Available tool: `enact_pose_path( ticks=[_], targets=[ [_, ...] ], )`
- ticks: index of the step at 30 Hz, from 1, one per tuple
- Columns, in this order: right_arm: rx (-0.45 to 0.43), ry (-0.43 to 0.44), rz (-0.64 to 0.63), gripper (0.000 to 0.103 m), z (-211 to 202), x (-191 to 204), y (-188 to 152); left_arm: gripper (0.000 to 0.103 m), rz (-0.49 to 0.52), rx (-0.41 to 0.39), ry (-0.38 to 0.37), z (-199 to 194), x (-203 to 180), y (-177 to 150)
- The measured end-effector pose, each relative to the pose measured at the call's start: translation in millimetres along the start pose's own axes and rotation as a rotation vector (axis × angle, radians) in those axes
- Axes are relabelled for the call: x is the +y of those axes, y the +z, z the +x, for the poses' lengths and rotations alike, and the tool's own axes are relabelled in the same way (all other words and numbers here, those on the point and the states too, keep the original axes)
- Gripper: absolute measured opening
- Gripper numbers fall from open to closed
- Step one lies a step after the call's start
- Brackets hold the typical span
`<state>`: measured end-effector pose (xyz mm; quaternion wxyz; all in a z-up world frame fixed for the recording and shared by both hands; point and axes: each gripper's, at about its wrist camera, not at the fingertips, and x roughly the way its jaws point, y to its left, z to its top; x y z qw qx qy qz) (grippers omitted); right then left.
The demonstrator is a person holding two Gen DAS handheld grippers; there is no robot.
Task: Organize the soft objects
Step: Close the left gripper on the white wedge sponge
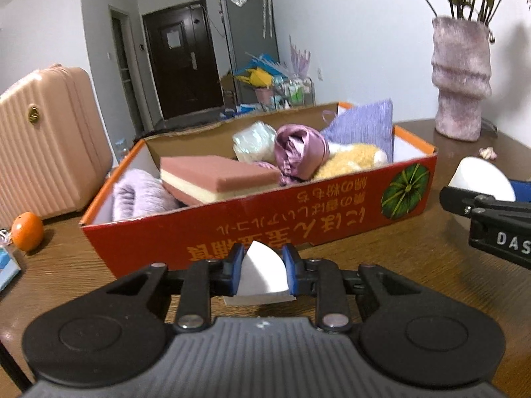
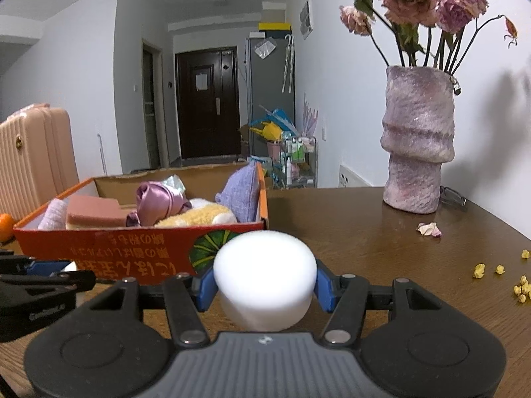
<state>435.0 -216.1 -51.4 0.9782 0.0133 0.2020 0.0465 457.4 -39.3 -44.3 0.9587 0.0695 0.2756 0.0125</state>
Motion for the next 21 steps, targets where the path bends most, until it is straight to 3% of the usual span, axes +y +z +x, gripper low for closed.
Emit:
enact_pose_path(
  ticks=[21],
  targets=[
    [-0.161, 0.044, -0.007, 0.057, -66, 27, 3, 0.026, -0.145, -0.158, 0.059, -86, 24, -2]
  ],
)
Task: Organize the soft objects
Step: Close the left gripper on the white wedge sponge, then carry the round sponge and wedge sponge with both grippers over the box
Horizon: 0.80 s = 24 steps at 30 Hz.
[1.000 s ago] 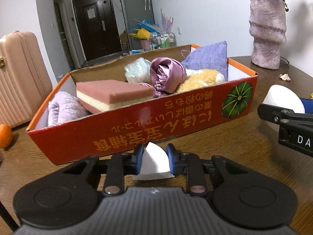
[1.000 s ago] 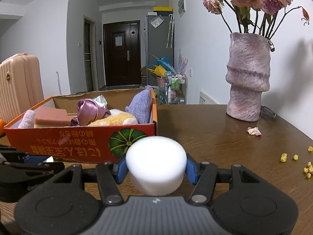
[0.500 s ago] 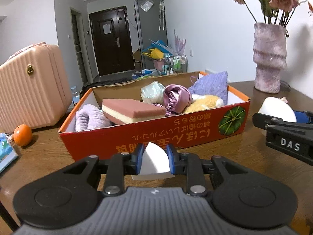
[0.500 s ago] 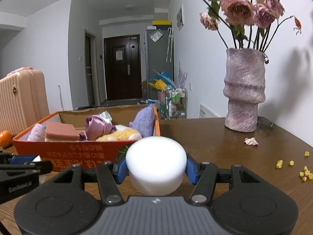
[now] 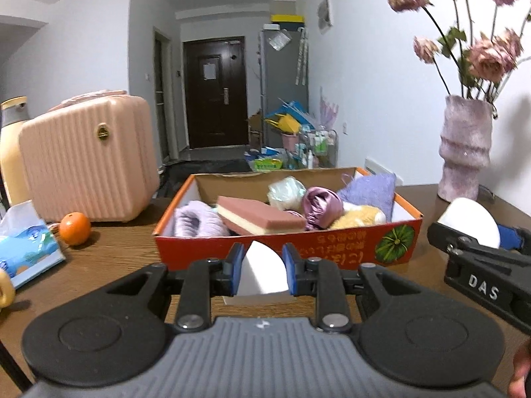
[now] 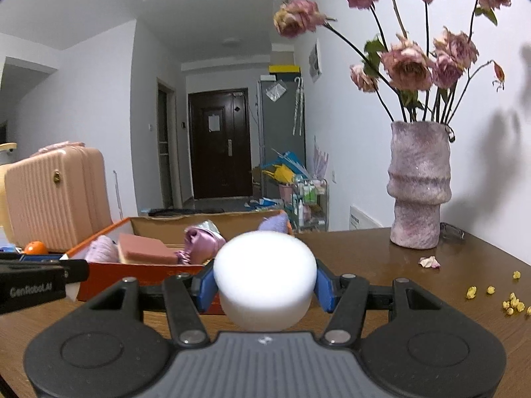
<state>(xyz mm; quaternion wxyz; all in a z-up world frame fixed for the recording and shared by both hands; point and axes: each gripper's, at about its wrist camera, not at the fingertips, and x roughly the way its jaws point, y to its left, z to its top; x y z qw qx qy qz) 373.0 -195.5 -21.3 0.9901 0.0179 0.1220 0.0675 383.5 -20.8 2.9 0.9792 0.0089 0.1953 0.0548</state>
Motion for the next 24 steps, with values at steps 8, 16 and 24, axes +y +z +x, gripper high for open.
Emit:
enact_pose_path(
  ticks=[8, 16, 24],
  targets=[
    [-0.044, 0.013, -0.005, 0.057, -17, 15, 3, 0.026, -0.039, -0.038, 0.037, -13, 13, 6],
    [-0.084, 0.001, -0.028, 0.057, -13, 28, 5, 0.026, -0.079, -0.064, 0.055, -9, 26, 15],
    [-0.088, 0.001, -0.017, 0.058, 3, 33, 9, 0.026, -0.128, -0.059, 0.047, 9, 38, 26]
  ],
)
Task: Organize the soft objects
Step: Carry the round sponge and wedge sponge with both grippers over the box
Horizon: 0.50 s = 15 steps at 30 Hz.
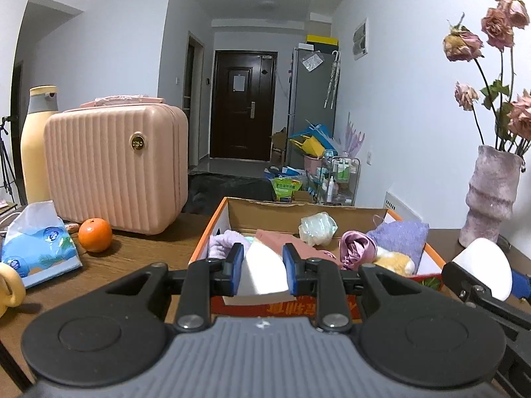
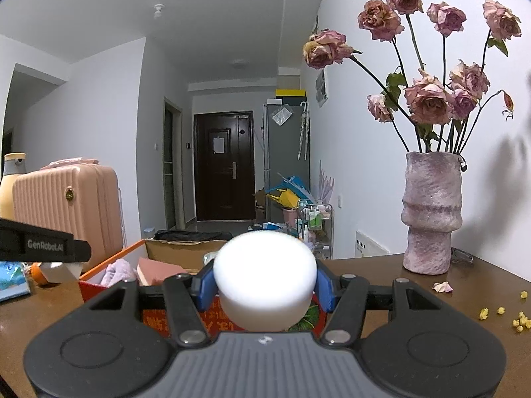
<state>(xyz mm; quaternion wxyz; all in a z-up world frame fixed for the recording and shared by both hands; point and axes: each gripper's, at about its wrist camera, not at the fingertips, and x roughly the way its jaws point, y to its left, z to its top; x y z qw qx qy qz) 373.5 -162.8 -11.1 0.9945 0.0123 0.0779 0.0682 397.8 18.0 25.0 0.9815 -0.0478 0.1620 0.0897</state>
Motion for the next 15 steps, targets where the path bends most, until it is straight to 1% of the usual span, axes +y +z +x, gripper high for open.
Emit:
enact_pose_path(
  ticks=[5, 15],
  targets=[
    [-0.002, 0.003, 0.009, 0.058, 18, 4, 3, 0.026, -0.013, -0.003, -0.003, 12, 2, 6],
    [-0.001, 0.019, -0.011, 0.058, 53, 14, 4, 0.026, -0.02, -0.009, -0.005, 43, 3, 18]
  ],
)
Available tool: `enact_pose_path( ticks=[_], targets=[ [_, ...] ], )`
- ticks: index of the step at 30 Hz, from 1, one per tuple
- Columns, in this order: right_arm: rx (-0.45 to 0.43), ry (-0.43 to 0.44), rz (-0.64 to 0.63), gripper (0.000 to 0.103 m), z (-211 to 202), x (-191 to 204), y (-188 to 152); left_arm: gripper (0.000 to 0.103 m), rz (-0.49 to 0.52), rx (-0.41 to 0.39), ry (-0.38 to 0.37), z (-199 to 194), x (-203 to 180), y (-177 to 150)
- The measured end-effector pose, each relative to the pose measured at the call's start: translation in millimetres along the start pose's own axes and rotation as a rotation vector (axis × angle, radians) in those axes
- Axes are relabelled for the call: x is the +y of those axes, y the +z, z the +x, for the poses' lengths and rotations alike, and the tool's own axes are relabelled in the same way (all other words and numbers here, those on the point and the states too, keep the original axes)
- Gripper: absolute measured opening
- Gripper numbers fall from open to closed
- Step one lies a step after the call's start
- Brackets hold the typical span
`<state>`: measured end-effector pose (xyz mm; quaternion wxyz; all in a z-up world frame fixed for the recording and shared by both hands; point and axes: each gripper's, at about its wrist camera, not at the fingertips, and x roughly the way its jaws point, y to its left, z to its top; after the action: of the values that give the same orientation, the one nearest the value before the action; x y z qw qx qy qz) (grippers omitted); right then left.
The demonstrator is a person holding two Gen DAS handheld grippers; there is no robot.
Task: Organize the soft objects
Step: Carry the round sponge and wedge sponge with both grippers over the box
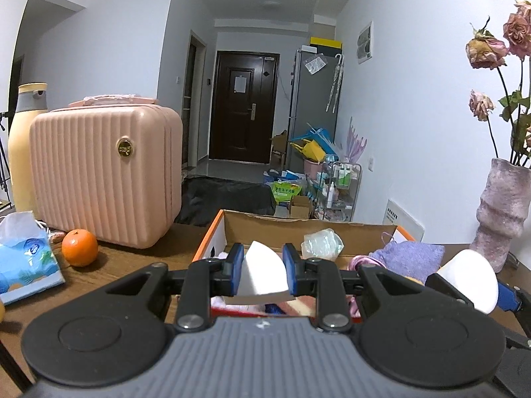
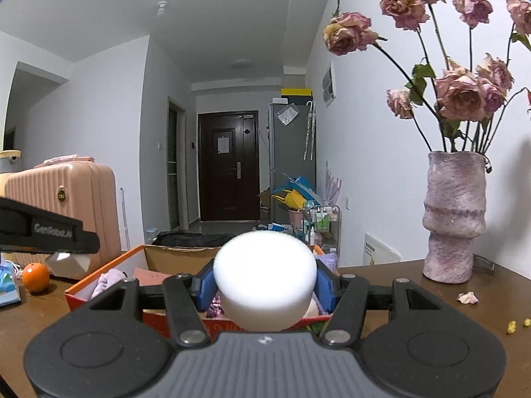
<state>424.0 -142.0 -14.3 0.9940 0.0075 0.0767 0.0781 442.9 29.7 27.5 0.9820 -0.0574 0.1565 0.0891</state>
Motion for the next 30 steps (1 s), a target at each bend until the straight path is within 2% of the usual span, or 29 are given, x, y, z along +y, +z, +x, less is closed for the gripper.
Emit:
enact_pose_path(
  ticks=[30],
  targets=[
    [0.026, 0.009, 0.016, 0.058, 102, -9, 5, 0.026, 0.083, -0.02, 0.049, 93, -21, 16]
  ],
)
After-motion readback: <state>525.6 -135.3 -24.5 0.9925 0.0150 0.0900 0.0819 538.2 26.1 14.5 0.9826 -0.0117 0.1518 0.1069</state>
